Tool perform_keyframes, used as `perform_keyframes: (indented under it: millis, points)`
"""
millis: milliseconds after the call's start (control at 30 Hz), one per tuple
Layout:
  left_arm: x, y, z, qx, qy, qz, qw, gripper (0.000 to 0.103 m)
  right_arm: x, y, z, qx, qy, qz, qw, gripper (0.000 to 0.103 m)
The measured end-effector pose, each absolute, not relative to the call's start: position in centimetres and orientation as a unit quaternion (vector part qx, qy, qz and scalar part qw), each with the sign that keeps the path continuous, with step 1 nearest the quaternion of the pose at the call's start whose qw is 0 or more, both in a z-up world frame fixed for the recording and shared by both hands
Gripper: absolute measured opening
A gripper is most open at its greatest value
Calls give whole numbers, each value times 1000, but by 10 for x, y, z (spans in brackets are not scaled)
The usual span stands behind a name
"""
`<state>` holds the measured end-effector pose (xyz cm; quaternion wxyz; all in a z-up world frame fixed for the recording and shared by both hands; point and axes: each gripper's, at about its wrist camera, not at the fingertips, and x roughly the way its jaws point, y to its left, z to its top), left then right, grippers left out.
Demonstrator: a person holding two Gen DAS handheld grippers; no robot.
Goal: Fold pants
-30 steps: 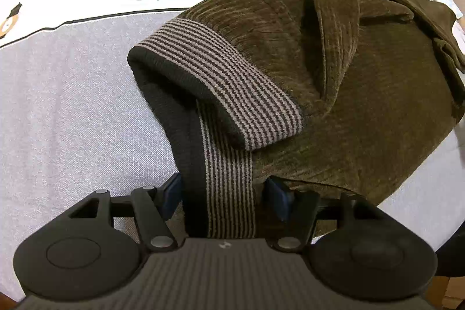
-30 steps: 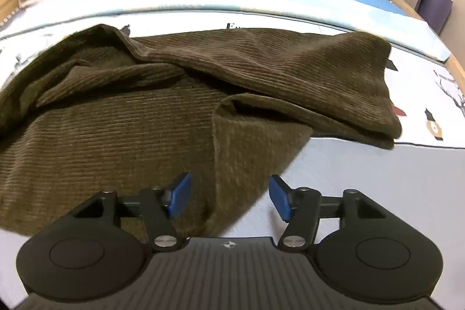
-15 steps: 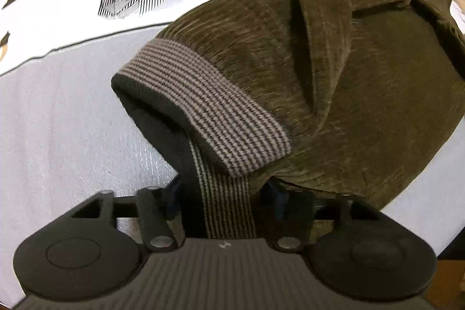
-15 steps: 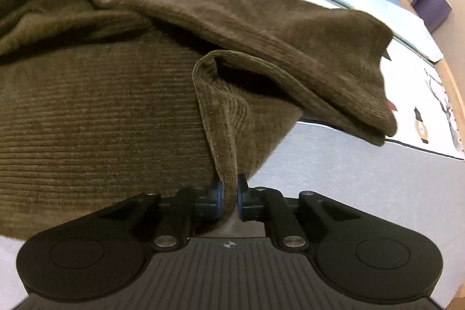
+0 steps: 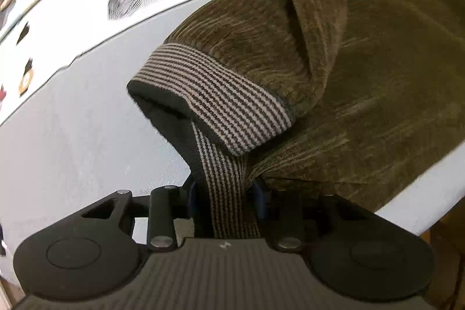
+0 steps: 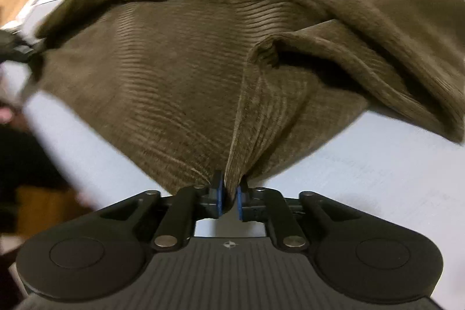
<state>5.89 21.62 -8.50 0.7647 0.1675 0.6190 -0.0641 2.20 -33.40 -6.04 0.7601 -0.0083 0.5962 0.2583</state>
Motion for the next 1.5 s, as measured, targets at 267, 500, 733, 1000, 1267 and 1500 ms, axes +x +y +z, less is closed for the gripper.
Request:
perform_keyframes:
  millis: [267,500,733,1000,1267,1500]
  points:
    - [75,229,-89,127,634,-50,761,57,36,-452,-65,190,560,65,804,38]
    - [89,237,-100,128,639,-43,757,67,57,-496,-96,343,525,-48,777,39]
    - [86,234,-99,139,642,-48,752,68,91,-497,-106,373,496,-99,778,39]
    - [80,229,-96,138,638,-55,755,61,94,-497,-77,351,436,-141,817,9]
    - [71,222,-93,158,627,-70,760,54,1,-567,-21,327,390,-278,815,7]
    - [66,225,-90,152,632,-74,756,51,-50,-623,-88,427,457,-338,703,7]
